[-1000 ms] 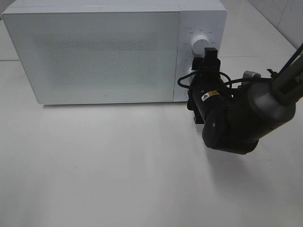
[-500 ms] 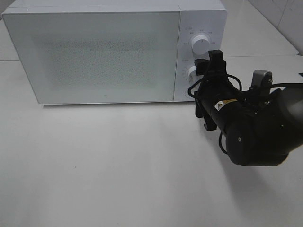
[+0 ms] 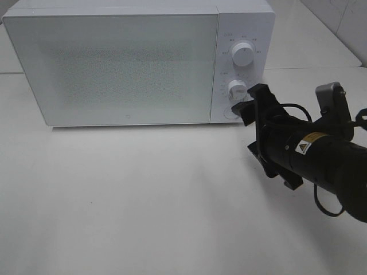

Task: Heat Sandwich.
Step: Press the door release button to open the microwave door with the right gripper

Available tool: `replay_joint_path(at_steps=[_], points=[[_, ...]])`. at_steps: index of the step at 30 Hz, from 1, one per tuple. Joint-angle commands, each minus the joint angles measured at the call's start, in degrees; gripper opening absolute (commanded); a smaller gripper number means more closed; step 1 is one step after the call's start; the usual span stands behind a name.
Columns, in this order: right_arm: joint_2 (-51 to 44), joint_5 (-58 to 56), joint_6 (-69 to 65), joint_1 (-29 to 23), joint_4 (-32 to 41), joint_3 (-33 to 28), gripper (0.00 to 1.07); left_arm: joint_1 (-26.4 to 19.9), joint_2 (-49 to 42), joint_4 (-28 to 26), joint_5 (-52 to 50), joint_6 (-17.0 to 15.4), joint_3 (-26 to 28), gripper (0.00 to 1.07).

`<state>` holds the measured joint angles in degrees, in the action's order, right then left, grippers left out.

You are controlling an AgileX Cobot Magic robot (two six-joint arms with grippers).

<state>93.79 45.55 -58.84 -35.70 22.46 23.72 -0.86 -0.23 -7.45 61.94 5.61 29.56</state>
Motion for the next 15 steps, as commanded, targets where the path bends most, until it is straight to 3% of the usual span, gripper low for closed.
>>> replay_joint_path(at_steps=[1,8,15], points=[[-4.8,-10.3,13.7,0.4,-1.0,-0.1,0.76,-0.2,-1.1,-0.4,-0.6,-0.4,-0.1,1.00],[-13.5,-30.5,41.9,0.4,-0.8,0.5,0.76,-0.2,-1.1,-0.4,-0.6,-0.4,-0.1,1.00],[-17.5,-48.8,56.6,0.4,-2.1,4.9,0.76,-0.2,-1.1,-0.4,-0.6,-0.4,-0.1,1.00]])
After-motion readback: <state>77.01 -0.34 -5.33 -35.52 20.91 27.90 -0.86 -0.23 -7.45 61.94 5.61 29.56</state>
